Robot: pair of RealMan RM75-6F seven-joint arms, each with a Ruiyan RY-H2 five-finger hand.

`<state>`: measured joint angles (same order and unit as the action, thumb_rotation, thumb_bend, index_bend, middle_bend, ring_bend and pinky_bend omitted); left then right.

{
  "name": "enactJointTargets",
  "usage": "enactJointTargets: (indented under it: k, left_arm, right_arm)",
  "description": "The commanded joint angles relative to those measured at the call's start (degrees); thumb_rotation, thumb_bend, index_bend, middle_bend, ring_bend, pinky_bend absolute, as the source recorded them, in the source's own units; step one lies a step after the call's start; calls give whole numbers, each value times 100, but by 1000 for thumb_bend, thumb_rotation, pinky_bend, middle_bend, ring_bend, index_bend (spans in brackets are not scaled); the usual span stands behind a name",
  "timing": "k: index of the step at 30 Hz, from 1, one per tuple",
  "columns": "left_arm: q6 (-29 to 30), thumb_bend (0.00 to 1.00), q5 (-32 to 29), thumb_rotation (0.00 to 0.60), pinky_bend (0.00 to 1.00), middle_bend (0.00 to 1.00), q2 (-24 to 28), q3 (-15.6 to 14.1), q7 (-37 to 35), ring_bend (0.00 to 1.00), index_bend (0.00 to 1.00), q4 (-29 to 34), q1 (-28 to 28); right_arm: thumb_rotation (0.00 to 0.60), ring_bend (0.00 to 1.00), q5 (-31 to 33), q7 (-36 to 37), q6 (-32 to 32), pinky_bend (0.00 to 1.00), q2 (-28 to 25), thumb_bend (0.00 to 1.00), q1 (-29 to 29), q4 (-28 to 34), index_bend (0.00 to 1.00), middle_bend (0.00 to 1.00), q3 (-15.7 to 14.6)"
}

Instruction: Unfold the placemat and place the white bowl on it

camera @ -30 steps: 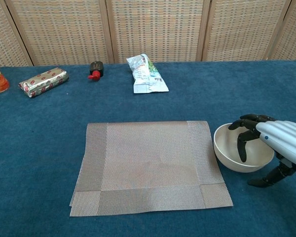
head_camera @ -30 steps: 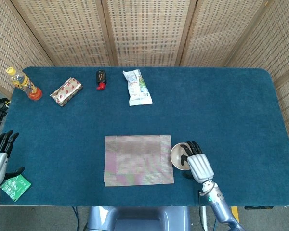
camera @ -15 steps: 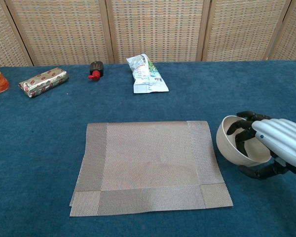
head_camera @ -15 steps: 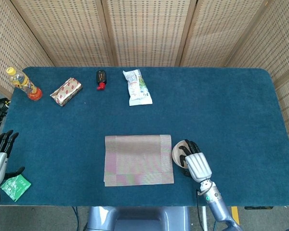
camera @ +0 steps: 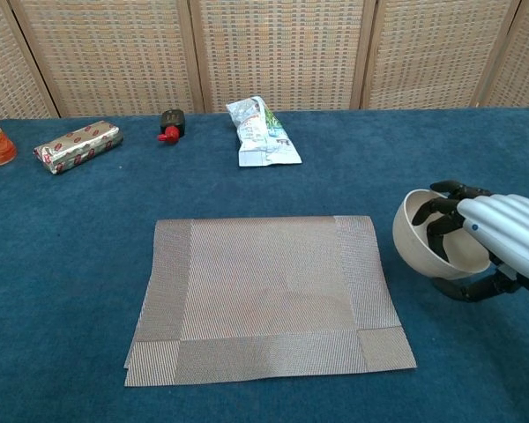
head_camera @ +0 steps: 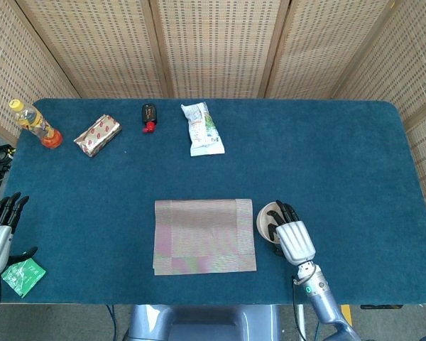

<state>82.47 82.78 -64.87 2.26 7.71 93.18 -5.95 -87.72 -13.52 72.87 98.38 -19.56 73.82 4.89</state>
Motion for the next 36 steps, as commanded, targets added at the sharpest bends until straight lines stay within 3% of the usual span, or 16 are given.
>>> enactJointTargets:
  k: [1, 17, 28, 36]
  left_arm:
    - [-12, 54, -24, 600, 0, 0, -2, 8, -7, 0, 0, -11, -3]
    - [-29, 54, -53, 600, 0, 0, -15, 12, 28, 0, 0, 3, -12]
    - [-67, 53, -4, 600, 0, 0, -24, -32, 96, 0, 0, 15, -29]
    - [-41, 53, 12, 600, 0, 0, -27, -27, 52, 0, 0, -6, -25]
  right_arm:
    - [600, 46, 153, -93, -109, 185, -103, 480, -99, -78, 754, 338, 160]
    - [600, 55, 1352, -338, -706, 185, -735, 462, -371, -939, 755, 332, 917]
    - [600, 55, 1853, -566, -1082, 172, -741, 447, -408, -1514, 749, 305, 874]
    - [600, 55, 2130, -860, -1217, 145, -731, 428, -413, -1564, 726, 275, 821]
